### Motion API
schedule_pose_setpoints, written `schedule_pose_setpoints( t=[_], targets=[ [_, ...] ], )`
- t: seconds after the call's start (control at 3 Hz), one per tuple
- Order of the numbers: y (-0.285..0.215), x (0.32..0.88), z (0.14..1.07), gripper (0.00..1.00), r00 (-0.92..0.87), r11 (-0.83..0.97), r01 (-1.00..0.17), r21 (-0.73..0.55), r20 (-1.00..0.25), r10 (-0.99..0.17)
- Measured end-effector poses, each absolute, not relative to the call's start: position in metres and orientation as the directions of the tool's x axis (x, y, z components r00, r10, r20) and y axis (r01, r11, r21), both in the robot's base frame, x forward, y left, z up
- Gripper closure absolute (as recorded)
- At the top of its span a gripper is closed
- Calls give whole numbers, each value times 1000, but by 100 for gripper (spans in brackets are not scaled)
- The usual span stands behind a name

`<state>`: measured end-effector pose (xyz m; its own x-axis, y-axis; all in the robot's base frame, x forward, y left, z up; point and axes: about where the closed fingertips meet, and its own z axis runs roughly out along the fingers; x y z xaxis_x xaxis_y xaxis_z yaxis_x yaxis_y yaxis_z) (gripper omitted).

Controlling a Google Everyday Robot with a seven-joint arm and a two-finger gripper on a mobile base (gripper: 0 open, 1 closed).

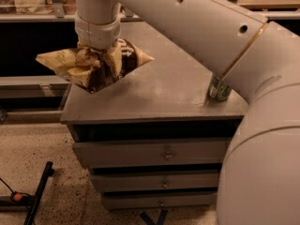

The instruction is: Pick brown chip bag

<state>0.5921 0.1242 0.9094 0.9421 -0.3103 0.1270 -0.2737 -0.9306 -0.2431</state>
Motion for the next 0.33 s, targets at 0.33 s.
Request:
schedule_pose_setpoints(
  t=[0.33],
  targets=[
    [126, 597, 917, 100, 938, -923, -277, -266, 134, -320]
  ],
)
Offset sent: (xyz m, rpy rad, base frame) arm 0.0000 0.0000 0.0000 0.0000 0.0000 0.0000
